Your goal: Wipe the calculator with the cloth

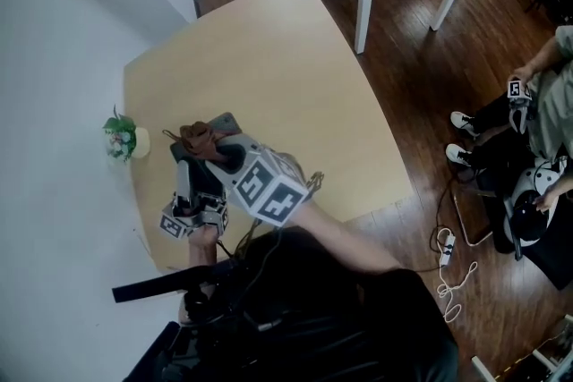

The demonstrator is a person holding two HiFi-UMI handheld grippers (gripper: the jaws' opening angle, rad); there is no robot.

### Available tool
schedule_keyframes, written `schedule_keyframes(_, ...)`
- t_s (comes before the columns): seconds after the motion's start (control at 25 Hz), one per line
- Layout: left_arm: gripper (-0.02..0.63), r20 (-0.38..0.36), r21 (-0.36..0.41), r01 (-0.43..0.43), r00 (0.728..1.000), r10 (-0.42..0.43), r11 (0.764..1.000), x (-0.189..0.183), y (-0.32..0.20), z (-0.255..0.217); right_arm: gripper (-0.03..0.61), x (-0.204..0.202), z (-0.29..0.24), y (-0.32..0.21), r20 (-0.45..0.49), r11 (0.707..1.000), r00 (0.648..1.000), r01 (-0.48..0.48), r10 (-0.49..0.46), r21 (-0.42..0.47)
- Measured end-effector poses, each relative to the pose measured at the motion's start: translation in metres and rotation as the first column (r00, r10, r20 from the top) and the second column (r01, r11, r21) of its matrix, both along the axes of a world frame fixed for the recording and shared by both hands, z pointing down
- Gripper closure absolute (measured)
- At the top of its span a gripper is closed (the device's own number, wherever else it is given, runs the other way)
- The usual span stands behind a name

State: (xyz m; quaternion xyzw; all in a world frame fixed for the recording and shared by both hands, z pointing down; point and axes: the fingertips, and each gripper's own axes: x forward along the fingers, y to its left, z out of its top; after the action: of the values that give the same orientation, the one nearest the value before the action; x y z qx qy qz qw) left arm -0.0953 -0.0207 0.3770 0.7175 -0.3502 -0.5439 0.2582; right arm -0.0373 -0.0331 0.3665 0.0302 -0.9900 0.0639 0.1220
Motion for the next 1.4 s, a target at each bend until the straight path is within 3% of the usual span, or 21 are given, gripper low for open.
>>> schedule_keyframes(0.12, 0.552, -0.030, -0.007, 0.026, 0.999, -0.026, 1.000, -0.008, -0.004, 0.003, 0.514, 0.007, 0.025, 0.020, -0.055, 0.999, 0.998, 0.034, -0.035, -0.018)
schedule_keyframes(0.28, 0.552, -0.009, -0.039, 0.047, 0.999, -0.048, 0.998, -0.015, -0.008, 0.010, 0.514, 0.023, 0.065, 0.049, -0.147, 0.989, 0.981, 0.114, -0.127, -0.089)
schedule_keyframes(0.4, 0.552, 0.024, -0.061, 0.039, 0.999, -0.038, 0.997, -0.013, -0.009, 0.014, 0.514, 0.036, 0.054, 0.024, -0.116, 0.993, 0.991, 0.049, -0.061, -0.110)
schedule_keyframes(0.52, 0.552, 0.055, -0.086, 0.020, 0.998, -0.016, 0.996, -0.007, -0.009, 0.022, 0.514, 0.035, 0.004, -0.033, -0.008, 0.995, 0.995, -0.098, 0.098, -0.012)
schedule_keyframes(0.6, 0.552, 0.079, -0.102, 0.004, 0.997, 0.004, 0.995, 0.001, -0.009, 0.028, 0.514, 0.024, -0.020, -0.058, 0.040, 0.987, 0.989, -0.148, 0.145, 0.068)
schedule_keyframes(0.76, 0.552, 0.131, -0.131, -0.011, 0.991, 0.029, 0.991, 0.015, -0.012, 0.033, 0.514, -0.012, -0.011, -0.043, -0.041, 0.992, 0.999, -0.030, 0.035, 0.122)
schedule_keyframes(0.88, 0.554, 0.130, -0.154, 0.006, 0.991, 0.014, 0.988, 0.010, -0.012, 0.038, 0.514, -0.020, 0.008, -0.015, -0.099, 0.990, 0.995, 0.018, -0.004, 0.142)
schedule_keyframes(1.2, 0.555, 0.001, -0.162, 0.058, 0.998, -0.059, 0.985, -0.016, -0.015, 0.045, 0.515, -0.002, 0.068, 0.049, -0.182, 0.990, 0.973, 0.135, -0.140, -0.038)
schedule_keyframes(1.32, 0.554, -0.059, -0.164, 0.069, 0.995, -0.080, 0.984, -0.022, -0.012, 0.053, 0.515, 0.011, 0.086, 0.056, -0.196, 0.974, 0.962, 0.161, -0.192, -0.161)
schedule_keyframes(1.4, 0.552, -0.058, -0.168, 0.073, 0.995, -0.084, 0.983, -0.024, -0.010, 0.055, 0.515, 0.019, 0.084, 0.046, -0.166, 0.965, 0.968, 0.149, -0.187, -0.217)
